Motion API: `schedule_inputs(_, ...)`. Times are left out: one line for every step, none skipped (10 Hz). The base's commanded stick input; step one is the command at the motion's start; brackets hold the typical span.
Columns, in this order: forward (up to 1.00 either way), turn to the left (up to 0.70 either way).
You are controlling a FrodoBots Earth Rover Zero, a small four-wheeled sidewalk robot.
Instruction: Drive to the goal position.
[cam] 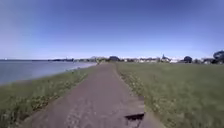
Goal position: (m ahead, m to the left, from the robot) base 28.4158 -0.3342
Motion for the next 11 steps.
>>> schedule_inputs(0.70,0.00)
schedule_inputs(0.70,0.00)
schedule_inputs(0.70,0.00)
schedule_inputs(0.70,0.00)
schedule_inputs(0.70,0.00)
schedule_inputs(0.70,0.00)
schedule_inputs(0.70,0.09)
schedule_inputs(0.70,0.26)
schedule_inputs(0.70,0.18)
schedule_inputs(0.70,0.08)
schedule_inputs(0.70,0.00)
